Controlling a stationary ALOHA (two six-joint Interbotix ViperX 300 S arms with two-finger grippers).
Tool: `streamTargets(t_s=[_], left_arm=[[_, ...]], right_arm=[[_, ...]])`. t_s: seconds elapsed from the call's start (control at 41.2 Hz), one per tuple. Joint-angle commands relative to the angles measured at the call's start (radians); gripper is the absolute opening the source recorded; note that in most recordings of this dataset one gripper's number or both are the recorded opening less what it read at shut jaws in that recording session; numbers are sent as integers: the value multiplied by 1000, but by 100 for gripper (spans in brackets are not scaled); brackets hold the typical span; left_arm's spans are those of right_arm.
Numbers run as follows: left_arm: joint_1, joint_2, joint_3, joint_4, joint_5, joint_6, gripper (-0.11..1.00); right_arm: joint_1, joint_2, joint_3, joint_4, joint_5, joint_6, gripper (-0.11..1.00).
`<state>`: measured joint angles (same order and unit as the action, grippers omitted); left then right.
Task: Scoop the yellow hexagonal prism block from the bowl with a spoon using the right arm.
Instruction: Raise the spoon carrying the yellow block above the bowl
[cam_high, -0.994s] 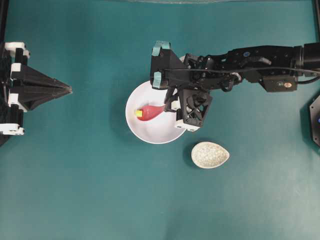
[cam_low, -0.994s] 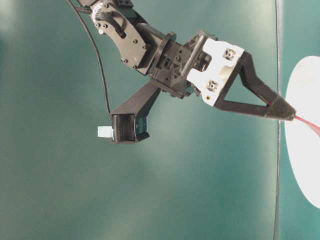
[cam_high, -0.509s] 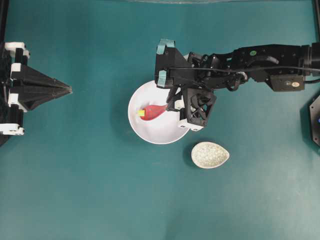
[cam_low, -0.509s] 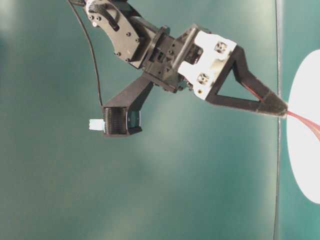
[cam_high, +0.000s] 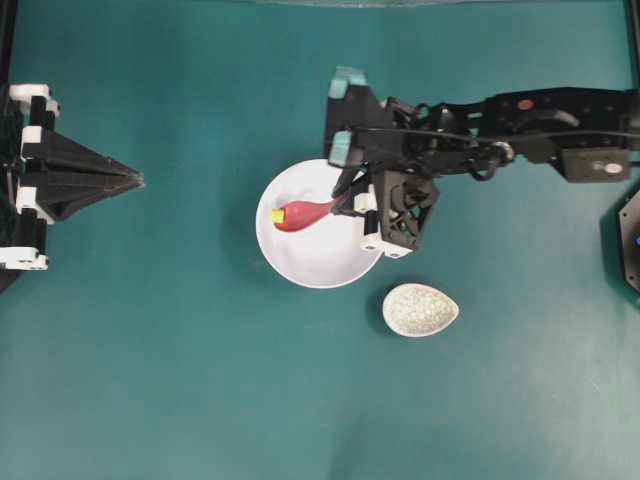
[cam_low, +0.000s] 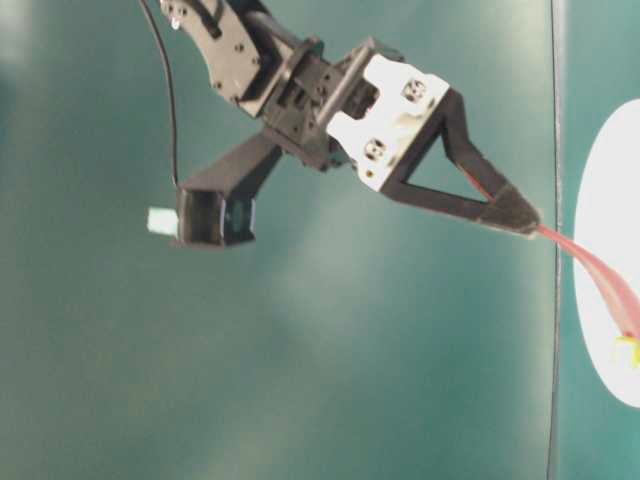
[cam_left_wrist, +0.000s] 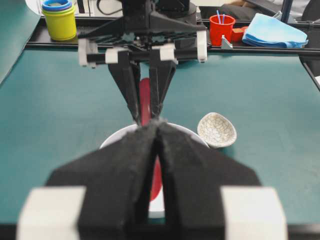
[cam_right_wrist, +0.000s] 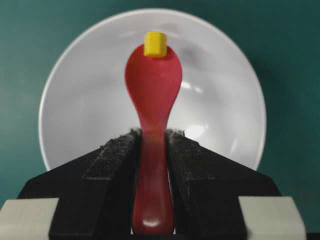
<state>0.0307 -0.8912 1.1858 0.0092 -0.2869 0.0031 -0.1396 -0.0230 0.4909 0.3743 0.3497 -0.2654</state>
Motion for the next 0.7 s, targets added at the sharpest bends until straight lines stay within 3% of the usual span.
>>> streamTargets(t_s=[0.0, 0.679], left_arm=[[2, 0, -26, 3, -11, 2, 3], [2, 0, -28, 3, -71, 0, 3]], right_arm=[[2, -58, 20, 18, -64, -2, 25], [83, -298, 308, 21, -403, -6, 25]])
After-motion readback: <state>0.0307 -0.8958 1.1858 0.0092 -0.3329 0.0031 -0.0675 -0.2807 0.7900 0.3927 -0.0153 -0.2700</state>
